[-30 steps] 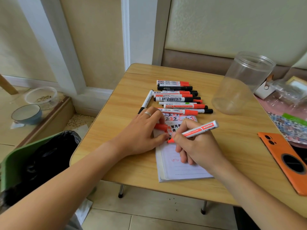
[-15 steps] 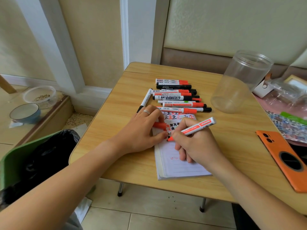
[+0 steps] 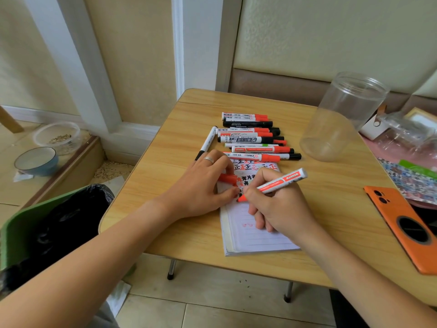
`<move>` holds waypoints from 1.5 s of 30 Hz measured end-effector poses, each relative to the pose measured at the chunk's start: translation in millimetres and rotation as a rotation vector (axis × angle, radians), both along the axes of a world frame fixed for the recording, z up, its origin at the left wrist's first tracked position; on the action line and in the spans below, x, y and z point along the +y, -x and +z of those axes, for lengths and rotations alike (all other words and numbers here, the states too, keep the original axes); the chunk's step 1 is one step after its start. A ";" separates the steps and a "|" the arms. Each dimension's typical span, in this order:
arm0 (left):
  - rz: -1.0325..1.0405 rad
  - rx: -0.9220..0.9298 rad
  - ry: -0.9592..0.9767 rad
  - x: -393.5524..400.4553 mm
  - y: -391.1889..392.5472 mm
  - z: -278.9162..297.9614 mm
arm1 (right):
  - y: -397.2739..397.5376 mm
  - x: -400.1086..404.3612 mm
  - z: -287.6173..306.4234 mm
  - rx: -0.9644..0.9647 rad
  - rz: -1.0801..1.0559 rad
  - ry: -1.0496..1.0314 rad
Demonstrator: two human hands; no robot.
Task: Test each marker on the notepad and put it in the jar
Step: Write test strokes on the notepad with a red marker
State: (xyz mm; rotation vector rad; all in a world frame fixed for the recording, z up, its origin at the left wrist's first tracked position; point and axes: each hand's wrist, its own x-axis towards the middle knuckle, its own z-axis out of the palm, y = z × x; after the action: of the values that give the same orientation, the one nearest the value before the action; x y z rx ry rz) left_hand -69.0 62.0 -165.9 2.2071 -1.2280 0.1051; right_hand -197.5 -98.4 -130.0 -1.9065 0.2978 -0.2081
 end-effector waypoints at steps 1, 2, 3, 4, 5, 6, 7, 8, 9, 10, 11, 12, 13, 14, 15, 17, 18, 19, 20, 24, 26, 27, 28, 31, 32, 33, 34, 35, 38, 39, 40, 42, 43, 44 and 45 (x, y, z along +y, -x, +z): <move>-0.001 -0.001 0.001 0.0 -0.2 0.0 | -0.1 -0.1 0.1 0.006 0.001 0.003; -0.003 -0.002 0.002 0.0 -0.3 -0.2 | -0.4 0.0 0.4 0.011 0.001 0.005; -0.004 -0.003 0.002 -0.1 -0.3 -0.5 | -0.6 0.0 0.5 0.013 0.000 0.006; -0.004 -0.005 0.003 -0.3 -0.3 -0.8 | -0.5 -0.2 0.7 0.013 -0.001 0.006; -0.003 -0.005 0.003 -0.5 -0.3 -1.0 | -0.5 -0.5 0.5 0.013 -0.003 0.006; -0.001 -0.006 0.001 -0.6 -0.2 -1.0 | -0.2 -0.6 0.6 0.013 -0.006 0.006; 0.000 -0.008 -0.002 -0.7 -0.3 -1.0 | -0.1 -0.6 0.3 0.012 -0.011 0.005; 0.001 -0.011 -0.008 -0.5 -0.2 -0.6 | 0.3 -0.5 0.2 0.009 -0.019 0.002; 0.000 -0.012 -0.012 -0.5 -0.2 -0.3 | 0.4 -0.3 0.1 0.005 -0.029 -0.003; -0.001 -0.010 -0.015 -0.5 -0.2 0.0 | 0.5 -0.1 0.1 0.003 -0.038 -0.005; 0.000 -0.007 -0.014 -0.4 -0.1 0.3 | 0.2 0.1 0.2 0.004 -0.042 -0.004; 0.000 -0.006 -0.011 -0.4 -0.1 0.4 | -0.3 0.4 0.4 0.008 -0.044 -0.001; 0.001 -0.009 -0.008 -0.5 0.1 0.4 | -1.0 0.7 0.3 0.013 -0.048 0.000; 0.001 -0.011 -0.007 -0.5 0.2 0.5 | -1.5 0.6 0.2 0.019 -0.057 0.001; 0.001 -0.010 -0.006 -0.4 0.1 0.5 | -2.3 0.3 -0.2 0.024 -0.067 0.001; 0.001 -0.008 0.000 -0.7 0.3 0.3 | -2.3 -0.3 -0.3 0.024 -0.080 -0.002; 0.001 -0.009 0.003 -0.6 0.3 0.3 | -2.2 -0.2 -0.1 0.020 -0.081 -0.007; 0.001 -0.011 0.005 -0.7 0.3 0.0 | -1.9 0.0 -0.1 0.012 -0.080 -0.015; 0.001 -0.012 0.006 -0.7 0.4 0.1 | -1.5 0.0 -0.1 0.002 -0.074 -0.024; 0.006 -0.012 -0.004 -1.3 0.7 1.1 | -1.9 1.4 -1.7 -0.028 -0.012 -0.039; 0.009 -0.012 -0.011 -1.3 1.0 1.5 | -2.4 1.1 -3.2 -0.027 0.005 -0.024; 0.010 -0.014 -0.015 -1.3 1.2 1.4 | -2.1 0.6 -3.6 -0.026 0.011 -0.017; 0.010 -0.016 -0.017 -1.1 1.3 1.3 | -2.0 0.5 -3.7 -0.025 0.015 -0.015; 0.011 -0.016 -0.025 -0.9 1.3 0.7 | -1.1 0.2 -3.4 -0.035 0.022 -0.025; 0.010 -0.018 -0.024 -0.9 1.5 0.6 | -0.7 0.4 -3.2 -0.044 0.027 -0.032; 0.010 -0.021 -0.020 -0.9 1.9 0.8 | -0.5 0.9 -3.1 -0.052 0.033 -0.034; 0.010 -0.020 -0.019 -1.0 2.3 1.3 | -0.2 1.4 -2.8 -0.055 0.039 -0.031; 0.011 -0.017 -0.023 -1.2 2.6 1.9 | -0.2 1.7 -2.8 -0.056 0.043 -0.027; 0.011 -0.012 -0.030 -0.8 3.7 3.2 | -1.5 1.5 -3.1 -0.054 0.022 -0.015; 0.009 -0.014 -0.028 -0.6 3.8 2.9 | -2.1 1.3 -3.1 -0.050 0.006 -0.014; 0.008 -0.018 -0.028 -0.3 3.8 2.6 | -2.2 0.9 -3.1 -0.044 -0.007 -0.013; 0.008 -0.016 -0.031 0.1 4.0 2.0 | -2.3 0.9 -2.8 -0.030 -0.021 -0.007; 0.008 -0.011 -0.034 0.2 4.0 2.0 | -2.7 1.2 -2.5 -0.022 -0.024 -0.005; 0.007 -0.006 -0.036 0.4 4.3 2.5 | -3.1 1.0 -2.2 -0.013 -0.027 -0.005; 0.004 0.002 -0.038 0.6 4.5 3.1 | -3.9 0.7 -2.2 -0.003 -0.034 -0.014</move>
State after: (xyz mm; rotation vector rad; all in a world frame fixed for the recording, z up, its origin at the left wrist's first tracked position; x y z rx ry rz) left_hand -73.5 62.7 -162.8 2.2420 -1.2336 0.0821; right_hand -193.6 -97.7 -132.2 -1.8885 0.3295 -0.2311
